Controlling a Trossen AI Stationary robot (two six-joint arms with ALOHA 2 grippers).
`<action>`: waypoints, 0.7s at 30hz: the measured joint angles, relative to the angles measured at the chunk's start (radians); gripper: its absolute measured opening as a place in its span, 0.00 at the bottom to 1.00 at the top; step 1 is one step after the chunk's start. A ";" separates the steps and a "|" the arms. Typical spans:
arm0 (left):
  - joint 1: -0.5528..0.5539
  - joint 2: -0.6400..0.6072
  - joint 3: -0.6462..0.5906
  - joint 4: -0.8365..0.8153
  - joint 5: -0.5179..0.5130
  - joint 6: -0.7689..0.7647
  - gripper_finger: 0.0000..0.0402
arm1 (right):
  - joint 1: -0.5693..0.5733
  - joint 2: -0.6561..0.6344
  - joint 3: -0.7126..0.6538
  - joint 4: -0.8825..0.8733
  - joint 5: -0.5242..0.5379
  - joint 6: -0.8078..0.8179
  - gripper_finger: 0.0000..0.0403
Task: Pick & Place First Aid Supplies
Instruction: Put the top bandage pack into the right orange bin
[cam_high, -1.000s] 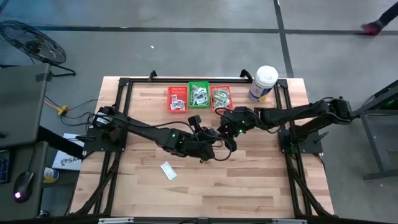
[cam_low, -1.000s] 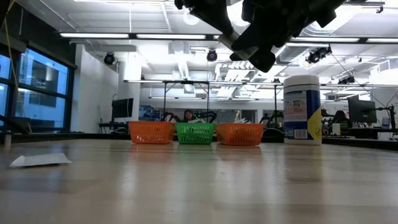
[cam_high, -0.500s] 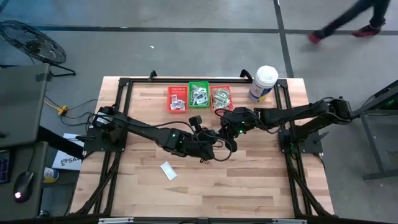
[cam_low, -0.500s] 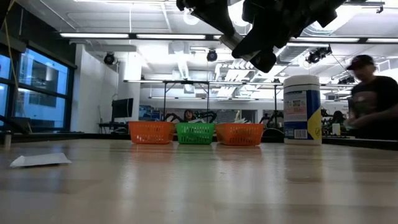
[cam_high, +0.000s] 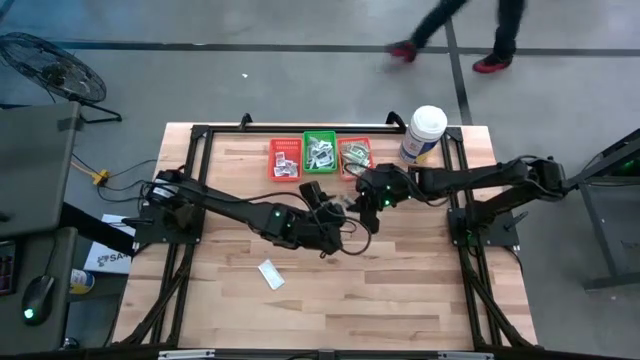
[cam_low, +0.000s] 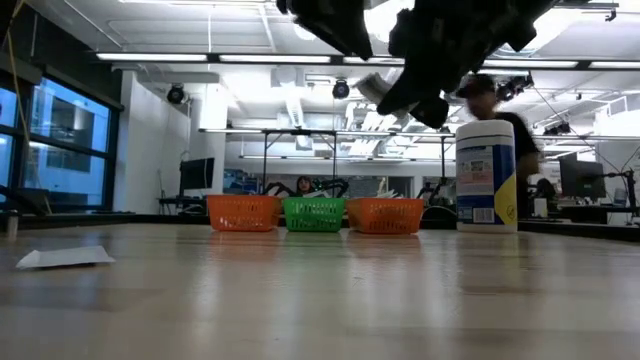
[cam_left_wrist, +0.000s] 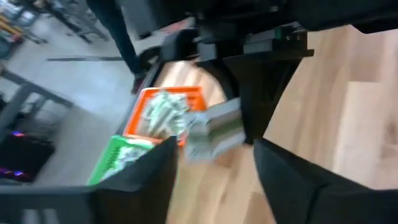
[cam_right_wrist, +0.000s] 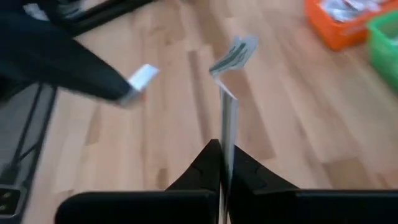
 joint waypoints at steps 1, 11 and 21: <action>-0.001 -0.009 0.000 -0.016 -0.017 -0.001 0.53 | -0.014 0.000 0.000 -0.014 0.005 0.005 0.00; 0.084 -0.118 0.001 -0.259 -0.050 -0.089 0.69 | -0.220 -0.002 0.000 -0.071 -0.001 0.016 0.00; 0.231 -0.183 -0.145 -0.225 0.123 -0.101 0.69 | -0.427 0.086 0.000 -0.058 -0.067 -0.003 0.00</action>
